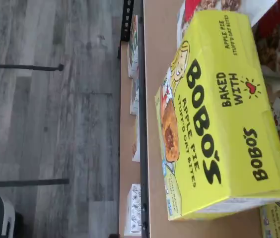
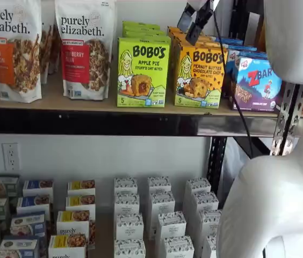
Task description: Pick up the orange box on the top shelf, the fifth box from the left
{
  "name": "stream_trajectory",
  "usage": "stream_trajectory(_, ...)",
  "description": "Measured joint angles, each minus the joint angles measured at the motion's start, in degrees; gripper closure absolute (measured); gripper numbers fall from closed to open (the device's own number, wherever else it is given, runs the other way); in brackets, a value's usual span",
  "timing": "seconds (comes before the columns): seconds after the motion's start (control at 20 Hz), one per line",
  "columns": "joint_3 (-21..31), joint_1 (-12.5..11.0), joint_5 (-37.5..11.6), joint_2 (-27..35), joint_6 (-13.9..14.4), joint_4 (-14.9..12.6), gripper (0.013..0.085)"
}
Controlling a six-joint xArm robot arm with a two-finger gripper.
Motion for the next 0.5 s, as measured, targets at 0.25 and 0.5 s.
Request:
stream_trajectory(0.25, 0.67, -0.4, -1.81, 0.09, -0.74, -0.29, 0.013)
stream_trajectory(0.5, 1.67, -0.84, -4.05, 0.09, -1.74, -1.0, 0.013)
